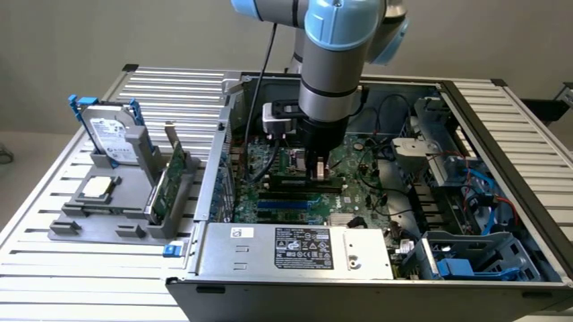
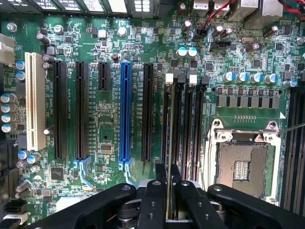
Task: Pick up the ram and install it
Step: 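Insert the ram into the slot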
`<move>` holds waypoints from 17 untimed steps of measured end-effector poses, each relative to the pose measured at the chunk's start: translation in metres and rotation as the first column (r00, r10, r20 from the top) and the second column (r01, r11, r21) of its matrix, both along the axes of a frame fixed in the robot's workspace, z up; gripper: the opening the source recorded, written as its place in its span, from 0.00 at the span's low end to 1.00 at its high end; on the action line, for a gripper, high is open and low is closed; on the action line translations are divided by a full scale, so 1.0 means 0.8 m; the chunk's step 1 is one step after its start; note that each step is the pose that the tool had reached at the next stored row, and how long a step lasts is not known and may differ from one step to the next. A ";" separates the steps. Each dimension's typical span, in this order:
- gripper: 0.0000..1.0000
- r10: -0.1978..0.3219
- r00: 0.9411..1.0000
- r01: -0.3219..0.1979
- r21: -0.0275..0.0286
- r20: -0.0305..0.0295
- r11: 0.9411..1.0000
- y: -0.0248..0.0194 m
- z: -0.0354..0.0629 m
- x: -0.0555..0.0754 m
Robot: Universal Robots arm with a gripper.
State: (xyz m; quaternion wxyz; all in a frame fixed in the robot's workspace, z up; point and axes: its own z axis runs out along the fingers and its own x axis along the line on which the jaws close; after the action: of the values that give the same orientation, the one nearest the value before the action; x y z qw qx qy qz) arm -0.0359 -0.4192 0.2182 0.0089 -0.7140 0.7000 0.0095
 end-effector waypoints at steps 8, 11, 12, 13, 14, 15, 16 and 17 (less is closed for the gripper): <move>0.15 0.000 1.000 0.000 0.000 0.000 1.000 0.0000 -0.002 0.000; 0.15 0.000 1.000 0.000 0.000 0.000 1.000 0.0000 -0.003 0.000; 0.15 0.000 1.000 0.000 0.000 0.000 1.000 0.0000 -0.003 0.000; 0.15 0.000 1.000 0.000 0.000 0.000 1.000 0.0000 -0.003 0.000; 0.15 0.000 1.000 0.000 0.000 0.000 1.000 0.0000 -0.004 0.000; 0.15 0.000 1.000 0.000 0.000 0.000 1.000 0.0000 -0.004 0.000; 0.15 0.000 1.000 0.000 0.000 0.000 1.000 0.0000 -0.004 0.000; 0.15 0.000 1.000 0.000 0.000 0.000 1.000 0.0000 -0.004 0.000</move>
State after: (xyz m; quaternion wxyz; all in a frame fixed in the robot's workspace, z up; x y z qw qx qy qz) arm -0.0358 -0.4192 0.2146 0.0089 -0.7141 0.6999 0.0094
